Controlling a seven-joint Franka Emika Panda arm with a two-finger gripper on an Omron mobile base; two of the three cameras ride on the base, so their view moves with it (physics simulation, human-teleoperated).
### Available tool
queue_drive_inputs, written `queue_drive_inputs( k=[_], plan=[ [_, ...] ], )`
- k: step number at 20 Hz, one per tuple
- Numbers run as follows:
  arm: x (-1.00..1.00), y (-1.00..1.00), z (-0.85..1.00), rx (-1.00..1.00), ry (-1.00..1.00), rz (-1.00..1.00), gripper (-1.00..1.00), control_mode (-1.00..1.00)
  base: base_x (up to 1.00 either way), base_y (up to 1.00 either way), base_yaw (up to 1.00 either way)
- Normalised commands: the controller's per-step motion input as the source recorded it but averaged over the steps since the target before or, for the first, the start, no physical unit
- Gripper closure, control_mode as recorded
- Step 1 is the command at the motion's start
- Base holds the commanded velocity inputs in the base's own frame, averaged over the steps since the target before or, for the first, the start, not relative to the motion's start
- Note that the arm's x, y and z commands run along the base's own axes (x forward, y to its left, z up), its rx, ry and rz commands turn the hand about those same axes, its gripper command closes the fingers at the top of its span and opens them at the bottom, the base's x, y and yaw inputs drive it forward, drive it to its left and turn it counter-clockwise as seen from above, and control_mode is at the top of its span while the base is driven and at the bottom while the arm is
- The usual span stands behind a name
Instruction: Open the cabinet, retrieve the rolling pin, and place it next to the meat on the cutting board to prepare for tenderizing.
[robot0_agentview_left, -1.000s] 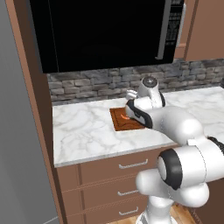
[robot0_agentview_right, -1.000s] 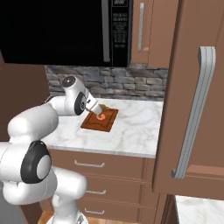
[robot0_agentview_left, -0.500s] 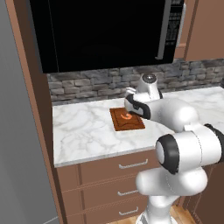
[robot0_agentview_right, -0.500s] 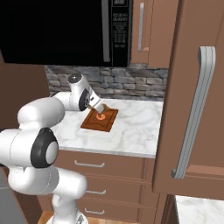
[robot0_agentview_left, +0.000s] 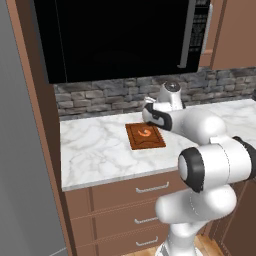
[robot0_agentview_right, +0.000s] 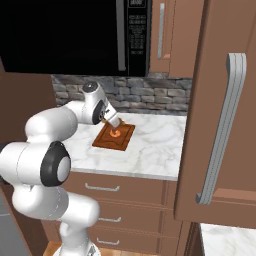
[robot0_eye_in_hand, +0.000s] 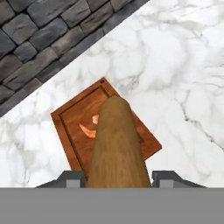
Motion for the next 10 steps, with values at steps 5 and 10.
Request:
queue_drive_inputs(
  k=[5,10],
  plan=[
    [0.01,-0.09,0.0,0.07,0.0,0.0,1.0,-1.0,0.0,0.0,0.0],
    [0.0,-0.17,0.0,0.09,0.0,0.0,1.0,-1.0,0.0,0.0,0.0]
  ],
)
